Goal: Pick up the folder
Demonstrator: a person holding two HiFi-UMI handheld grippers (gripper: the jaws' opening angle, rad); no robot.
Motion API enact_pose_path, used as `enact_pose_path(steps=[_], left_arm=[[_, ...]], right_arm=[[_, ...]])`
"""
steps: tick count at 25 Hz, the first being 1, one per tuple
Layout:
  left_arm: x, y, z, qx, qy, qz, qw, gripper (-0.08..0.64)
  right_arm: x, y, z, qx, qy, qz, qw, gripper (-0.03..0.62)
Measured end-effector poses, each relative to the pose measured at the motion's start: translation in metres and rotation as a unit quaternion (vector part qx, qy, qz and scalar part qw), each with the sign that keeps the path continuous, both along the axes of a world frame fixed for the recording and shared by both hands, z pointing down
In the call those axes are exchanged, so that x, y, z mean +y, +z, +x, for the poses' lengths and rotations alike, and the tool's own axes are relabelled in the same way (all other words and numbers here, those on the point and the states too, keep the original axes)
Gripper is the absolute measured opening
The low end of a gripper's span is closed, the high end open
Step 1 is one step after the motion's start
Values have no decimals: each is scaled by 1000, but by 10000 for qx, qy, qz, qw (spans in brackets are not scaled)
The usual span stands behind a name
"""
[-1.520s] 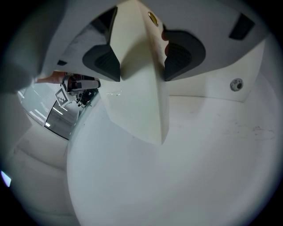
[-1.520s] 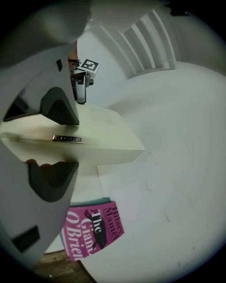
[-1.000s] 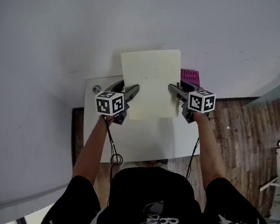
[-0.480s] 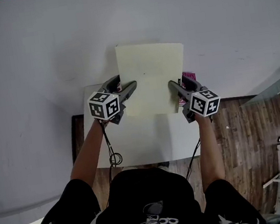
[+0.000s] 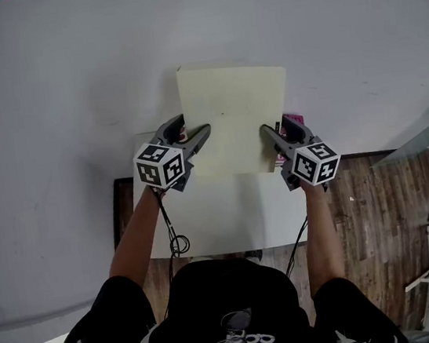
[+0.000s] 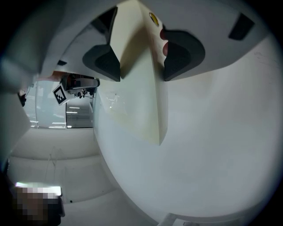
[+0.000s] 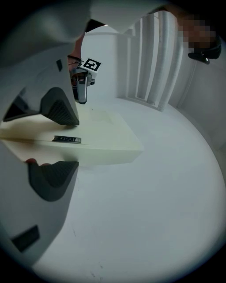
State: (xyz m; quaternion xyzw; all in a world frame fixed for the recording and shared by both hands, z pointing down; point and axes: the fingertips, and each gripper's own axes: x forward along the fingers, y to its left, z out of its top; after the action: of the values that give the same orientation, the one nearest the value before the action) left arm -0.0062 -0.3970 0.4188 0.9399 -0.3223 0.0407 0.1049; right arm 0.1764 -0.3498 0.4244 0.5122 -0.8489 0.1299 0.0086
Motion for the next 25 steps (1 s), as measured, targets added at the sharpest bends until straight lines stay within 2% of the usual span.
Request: enact_pose_path(steps=[16, 25], left_arm=[[10, -7, -4, -67, -1, 108, 9999, 314], [24, 1, -26, -71, -46, 155, 9998, 314]], right_arm=[[9, -1, -4, -2, -45, 68, 10000, 267], [21, 5, -26, 136, -74, 82, 9998, 265]])
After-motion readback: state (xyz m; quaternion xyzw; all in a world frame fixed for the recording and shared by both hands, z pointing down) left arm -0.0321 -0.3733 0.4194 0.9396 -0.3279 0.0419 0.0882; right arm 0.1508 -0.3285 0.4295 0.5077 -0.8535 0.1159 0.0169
